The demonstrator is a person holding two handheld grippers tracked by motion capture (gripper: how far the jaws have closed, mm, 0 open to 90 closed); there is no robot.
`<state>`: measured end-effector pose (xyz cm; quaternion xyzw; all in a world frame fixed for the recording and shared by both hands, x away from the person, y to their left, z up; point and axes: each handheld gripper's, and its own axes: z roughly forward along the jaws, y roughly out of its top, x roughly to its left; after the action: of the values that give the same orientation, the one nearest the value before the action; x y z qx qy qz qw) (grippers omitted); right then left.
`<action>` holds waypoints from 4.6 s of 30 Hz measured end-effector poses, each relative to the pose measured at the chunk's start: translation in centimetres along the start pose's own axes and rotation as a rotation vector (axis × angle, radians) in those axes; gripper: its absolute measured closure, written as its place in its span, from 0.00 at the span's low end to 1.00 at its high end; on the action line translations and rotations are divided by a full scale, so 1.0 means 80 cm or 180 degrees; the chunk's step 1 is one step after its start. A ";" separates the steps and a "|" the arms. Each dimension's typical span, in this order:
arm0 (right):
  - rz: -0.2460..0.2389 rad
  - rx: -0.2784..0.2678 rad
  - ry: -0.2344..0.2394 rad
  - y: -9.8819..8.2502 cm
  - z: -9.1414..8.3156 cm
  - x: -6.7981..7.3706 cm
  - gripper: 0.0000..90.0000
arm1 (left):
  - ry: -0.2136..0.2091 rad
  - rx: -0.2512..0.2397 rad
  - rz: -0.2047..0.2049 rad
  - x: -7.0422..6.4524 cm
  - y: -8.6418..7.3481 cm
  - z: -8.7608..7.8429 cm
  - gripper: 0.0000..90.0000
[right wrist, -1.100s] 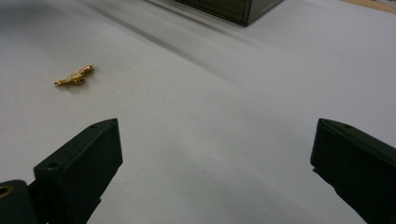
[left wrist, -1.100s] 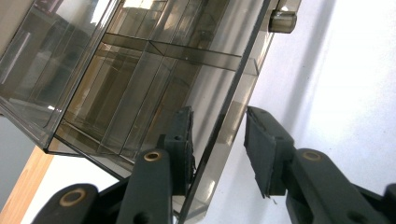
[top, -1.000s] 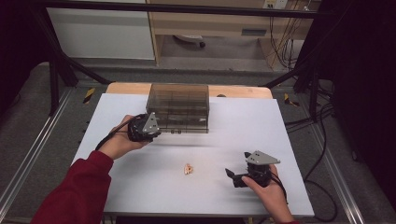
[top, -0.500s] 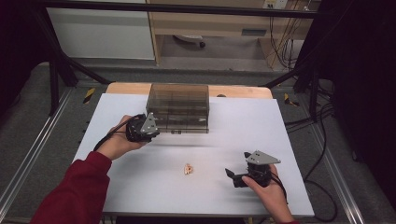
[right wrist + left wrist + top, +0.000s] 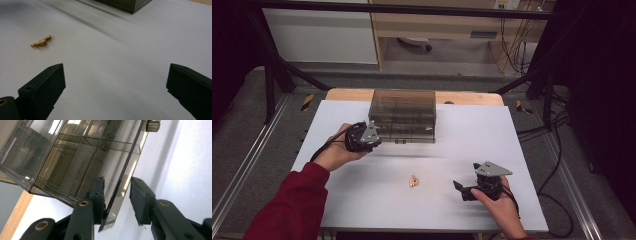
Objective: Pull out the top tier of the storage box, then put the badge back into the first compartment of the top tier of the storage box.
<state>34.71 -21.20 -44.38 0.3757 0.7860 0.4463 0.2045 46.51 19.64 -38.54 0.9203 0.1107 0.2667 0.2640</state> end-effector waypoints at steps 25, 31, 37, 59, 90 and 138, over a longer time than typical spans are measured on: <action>-0.0011 0.0004 0.0010 0.000 0.000 0.001 0.03 | 0.0002 -0.0008 -0.0048 -0.003 0.000 -0.002 0.72; -0.0014 0.0004 0.0014 0.000 0.001 0.001 0.03 | 0.0059 -0.0234 -0.0289 -0.001 0.003 -0.004 0.53; -0.0015 0.0000 0.0013 0.000 0.000 0.001 0.03 | 0.0178 -0.0405 -0.0489 -0.005 0.013 -0.011 0.32; 0.0011 -0.0069 -0.0035 0.005 -0.004 0.003 0.06 | 0.0555 -0.0779 -0.1625 -0.047 -0.023 -0.068 0.11; 0.0197 0.0033 -0.0150 0.006 -0.002 0.002 0.05 | 0.0449 -0.0976 -0.1737 -0.107 -0.004 -0.058 0.08; 0.0055 0.0131 -0.0115 0.004 0.003 0.000 0.03 | 0.0050 -0.0632 -0.1428 -0.184 0.069 0.013 0.07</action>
<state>34.99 -20.98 -44.26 0.3946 0.7880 0.4249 0.2070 35.17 9.50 -42.65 0.8401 0.2876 0.2182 0.4048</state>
